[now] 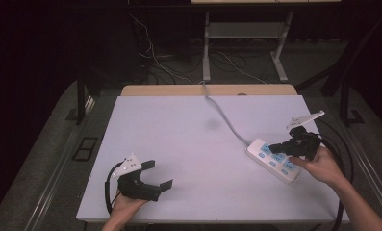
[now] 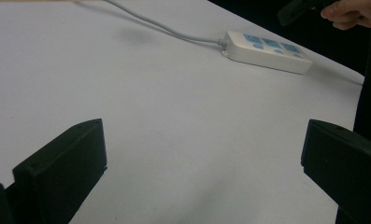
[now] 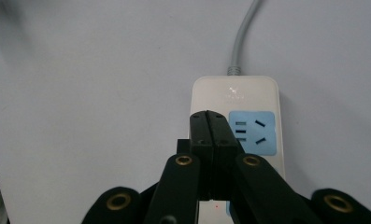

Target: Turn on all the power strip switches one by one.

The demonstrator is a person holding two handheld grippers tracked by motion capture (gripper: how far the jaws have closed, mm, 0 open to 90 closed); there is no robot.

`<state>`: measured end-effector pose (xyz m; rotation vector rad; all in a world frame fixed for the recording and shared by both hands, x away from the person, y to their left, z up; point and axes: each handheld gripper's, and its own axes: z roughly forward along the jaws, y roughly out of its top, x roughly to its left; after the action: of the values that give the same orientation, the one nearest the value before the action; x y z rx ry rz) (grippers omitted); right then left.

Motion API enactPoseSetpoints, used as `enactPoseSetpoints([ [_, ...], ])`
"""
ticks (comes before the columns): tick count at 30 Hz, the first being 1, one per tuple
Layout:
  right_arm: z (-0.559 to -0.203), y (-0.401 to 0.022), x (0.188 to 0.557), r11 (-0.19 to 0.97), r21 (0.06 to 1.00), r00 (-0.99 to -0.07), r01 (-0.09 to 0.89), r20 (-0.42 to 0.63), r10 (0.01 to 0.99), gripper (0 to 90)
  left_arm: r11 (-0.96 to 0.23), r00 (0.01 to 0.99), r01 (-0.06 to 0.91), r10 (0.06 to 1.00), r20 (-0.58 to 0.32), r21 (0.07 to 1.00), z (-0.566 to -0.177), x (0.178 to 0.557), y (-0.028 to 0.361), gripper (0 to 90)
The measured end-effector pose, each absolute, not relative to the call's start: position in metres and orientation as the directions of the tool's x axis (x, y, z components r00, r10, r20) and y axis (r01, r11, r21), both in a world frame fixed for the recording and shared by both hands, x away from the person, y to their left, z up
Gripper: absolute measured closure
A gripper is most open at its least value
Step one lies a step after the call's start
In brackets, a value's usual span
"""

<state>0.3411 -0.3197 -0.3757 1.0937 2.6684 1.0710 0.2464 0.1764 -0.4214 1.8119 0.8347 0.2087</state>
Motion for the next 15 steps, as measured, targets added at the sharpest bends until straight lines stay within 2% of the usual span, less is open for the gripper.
enactPoseSetpoints([
  [15, -0.377, -0.303, 0.356, 0.540, 0.606, -0.762, 0.584, 0.182, 0.621, 90.0, -0.178, 0.740, 0.437, 0.628, -0.240, 0.882, -0.421, 0.246, 0.178, 0.0],
])
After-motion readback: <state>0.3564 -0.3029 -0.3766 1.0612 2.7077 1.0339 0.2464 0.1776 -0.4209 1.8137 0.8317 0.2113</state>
